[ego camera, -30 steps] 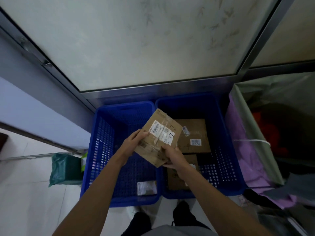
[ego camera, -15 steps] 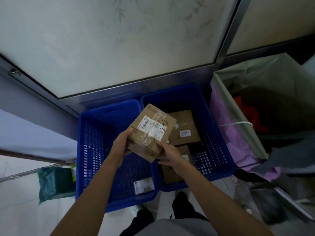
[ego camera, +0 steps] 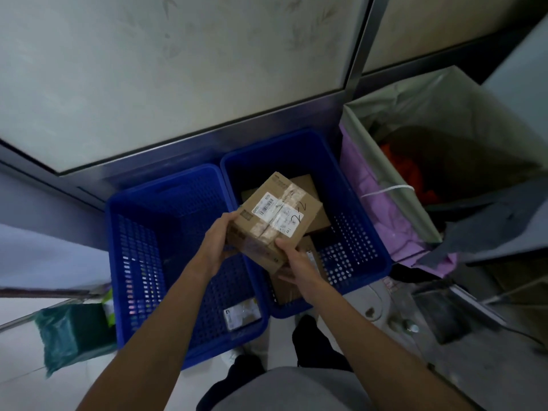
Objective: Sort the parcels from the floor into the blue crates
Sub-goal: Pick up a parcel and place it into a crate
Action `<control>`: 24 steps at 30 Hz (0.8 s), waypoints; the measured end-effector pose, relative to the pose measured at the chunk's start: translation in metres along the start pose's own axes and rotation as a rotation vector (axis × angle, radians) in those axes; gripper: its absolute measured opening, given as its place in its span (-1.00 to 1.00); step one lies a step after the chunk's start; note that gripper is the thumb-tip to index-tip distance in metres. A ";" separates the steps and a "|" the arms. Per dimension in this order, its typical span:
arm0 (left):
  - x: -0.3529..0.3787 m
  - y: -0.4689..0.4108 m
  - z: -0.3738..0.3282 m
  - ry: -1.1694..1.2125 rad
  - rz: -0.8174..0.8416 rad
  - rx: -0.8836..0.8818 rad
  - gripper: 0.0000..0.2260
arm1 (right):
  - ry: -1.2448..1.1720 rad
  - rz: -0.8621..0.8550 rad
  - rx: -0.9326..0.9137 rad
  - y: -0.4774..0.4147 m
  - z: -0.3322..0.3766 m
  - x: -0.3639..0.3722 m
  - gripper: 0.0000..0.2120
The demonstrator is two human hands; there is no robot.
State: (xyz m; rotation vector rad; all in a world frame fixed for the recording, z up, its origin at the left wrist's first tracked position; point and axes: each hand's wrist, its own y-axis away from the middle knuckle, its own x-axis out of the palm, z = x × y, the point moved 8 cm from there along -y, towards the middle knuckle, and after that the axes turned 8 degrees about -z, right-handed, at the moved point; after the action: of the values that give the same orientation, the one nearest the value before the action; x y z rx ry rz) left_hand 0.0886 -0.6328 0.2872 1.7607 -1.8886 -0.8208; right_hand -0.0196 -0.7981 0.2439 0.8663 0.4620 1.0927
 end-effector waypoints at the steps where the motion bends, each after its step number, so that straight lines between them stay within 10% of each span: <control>1: 0.006 -0.003 0.006 -0.021 -0.005 -0.024 -0.60 | -0.013 -0.041 -0.011 -0.004 0.001 -0.011 -0.33; 24: 0.197 -0.121 0.157 -0.620 0.084 -0.078 -0.90 | 0.686 -0.364 -0.094 -0.128 0.006 -0.208 -0.10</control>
State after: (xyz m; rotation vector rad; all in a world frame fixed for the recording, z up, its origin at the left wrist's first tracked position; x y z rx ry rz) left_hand 0.0527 -0.8101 0.0738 1.4678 -2.2386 -1.5151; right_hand -0.0281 -1.0138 0.1290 0.2816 1.0831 1.0406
